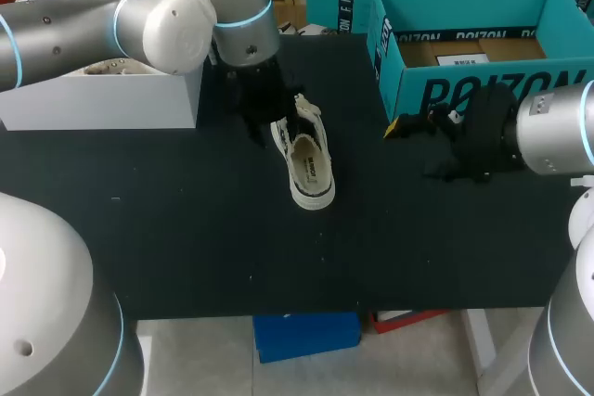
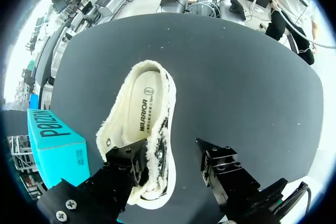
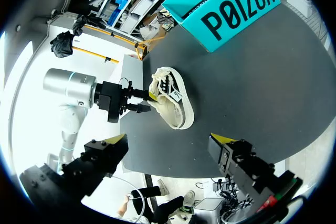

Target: Take the shoe out of the shoebox, open the shoe tongue, remove and reinsert the insole, then place the shoe into the shoebox

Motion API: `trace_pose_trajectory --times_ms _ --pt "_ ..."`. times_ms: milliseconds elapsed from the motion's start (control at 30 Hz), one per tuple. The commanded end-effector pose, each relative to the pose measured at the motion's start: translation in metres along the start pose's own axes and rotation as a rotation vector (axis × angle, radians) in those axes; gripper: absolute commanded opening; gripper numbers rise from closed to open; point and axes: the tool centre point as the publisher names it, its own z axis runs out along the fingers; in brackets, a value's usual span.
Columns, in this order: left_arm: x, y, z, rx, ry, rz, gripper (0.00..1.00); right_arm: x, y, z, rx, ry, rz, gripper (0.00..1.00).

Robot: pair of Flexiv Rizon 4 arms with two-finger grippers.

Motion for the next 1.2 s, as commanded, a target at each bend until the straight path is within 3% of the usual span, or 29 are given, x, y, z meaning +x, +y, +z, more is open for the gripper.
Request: trace_pose_trajectory --times_ms 33,567,1200 --pt "0.002 0.001 0.007 0.0 0.002 -0.002 0.56 0.002 0.0 0.002 -0.002 -0.004 0.001 1.0" --pt "-0.006 0.0 0.036 -0.022 0.039 0.027 0.6 0.002 0.0 0.002 -0.002 -0.004 0.001 1.0" --pt "-0.006 0.015 0.057 -0.028 0.073 0.029 0.51 0.002 0.0 0.002 -0.002 -0.004 0.001 1.0"
